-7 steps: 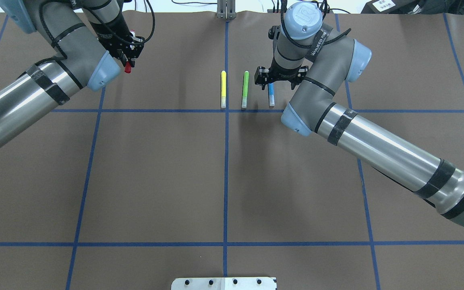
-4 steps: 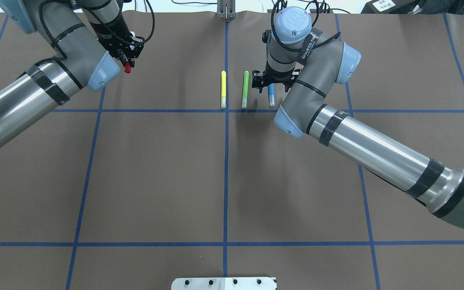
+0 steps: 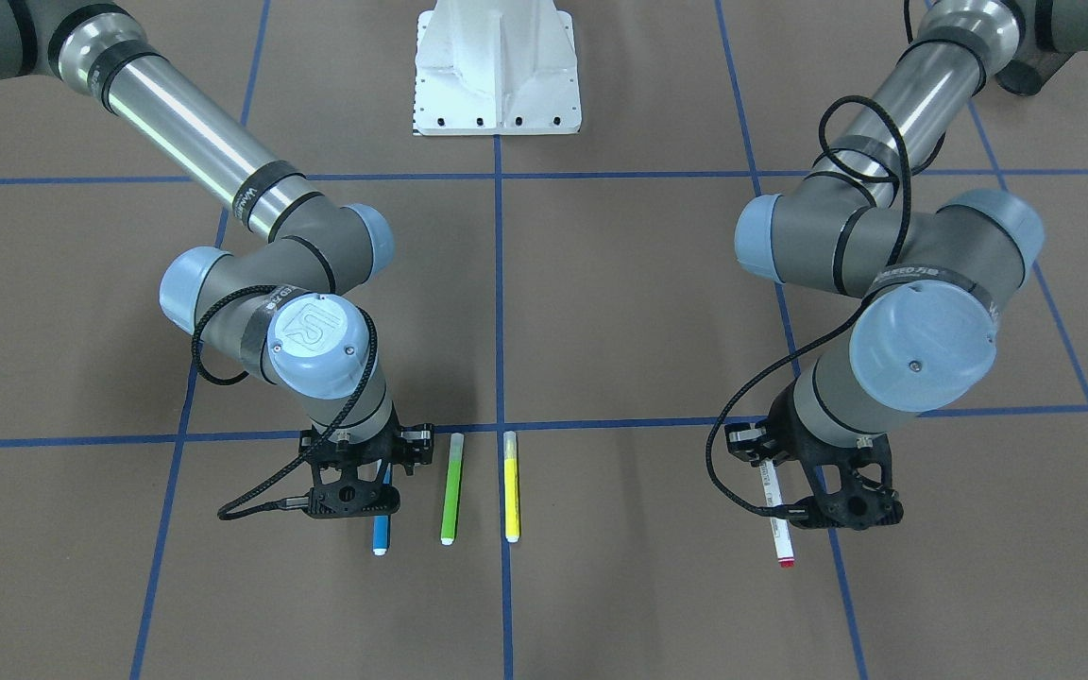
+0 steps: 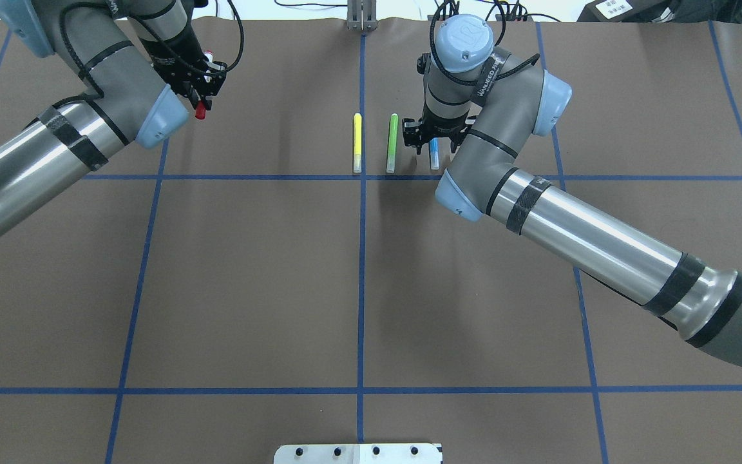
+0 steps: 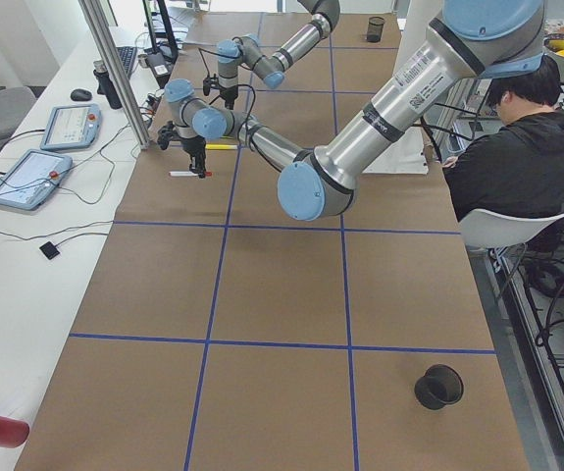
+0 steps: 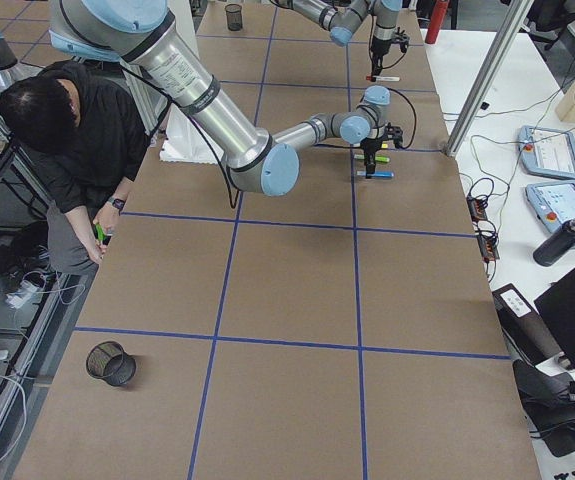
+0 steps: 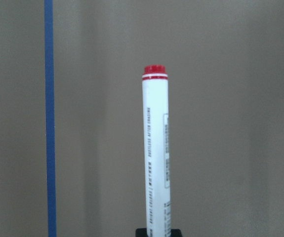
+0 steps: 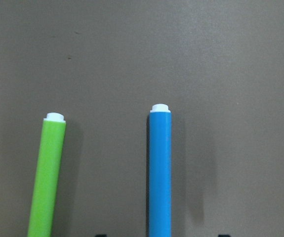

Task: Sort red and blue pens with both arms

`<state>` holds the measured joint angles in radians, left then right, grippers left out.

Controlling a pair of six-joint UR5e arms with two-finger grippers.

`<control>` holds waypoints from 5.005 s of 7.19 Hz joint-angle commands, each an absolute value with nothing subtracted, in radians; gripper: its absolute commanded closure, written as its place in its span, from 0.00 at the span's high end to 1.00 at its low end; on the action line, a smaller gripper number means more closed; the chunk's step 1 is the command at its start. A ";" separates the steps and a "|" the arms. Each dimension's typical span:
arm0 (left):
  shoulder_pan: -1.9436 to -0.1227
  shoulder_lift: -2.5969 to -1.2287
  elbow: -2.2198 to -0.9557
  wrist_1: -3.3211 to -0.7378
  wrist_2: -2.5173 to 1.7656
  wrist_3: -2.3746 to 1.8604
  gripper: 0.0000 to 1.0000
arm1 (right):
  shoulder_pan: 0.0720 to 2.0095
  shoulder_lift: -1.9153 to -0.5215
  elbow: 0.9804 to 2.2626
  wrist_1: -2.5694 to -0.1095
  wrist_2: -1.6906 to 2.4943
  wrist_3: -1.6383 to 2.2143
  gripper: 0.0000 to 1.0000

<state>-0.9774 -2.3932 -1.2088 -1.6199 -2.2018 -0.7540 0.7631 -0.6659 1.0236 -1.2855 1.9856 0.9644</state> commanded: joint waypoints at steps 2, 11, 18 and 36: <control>-0.977 -2.396 -1.210 -1.617 -2.203 -0.752 0.00 | 0.761 -0.669 1.011 -1.287 1.987 0.960 0.58; -0.980 -2.398 -1.210 -1.615 -2.204 -0.752 0.00 | 0.749 -0.667 1.011 -1.287 1.987 0.954 0.01; -1.017 -2.309 -1.343 -1.585 -2.201 -0.740 0.00 | 0.885 -0.788 1.281 -1.539 2.057 0.695 0.00; -1.397 -1.795 -2.069 -0.867 -2.114 0.044 0.00 | 1.696 -1.979 1.821 -2.495 2.016 -0.776 0.00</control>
<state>-1.3974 -1.7998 -2.0382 -0.8673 -2.1148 0.0447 1.6619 -1.9476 1.8209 -2.3777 2.0485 -0.7432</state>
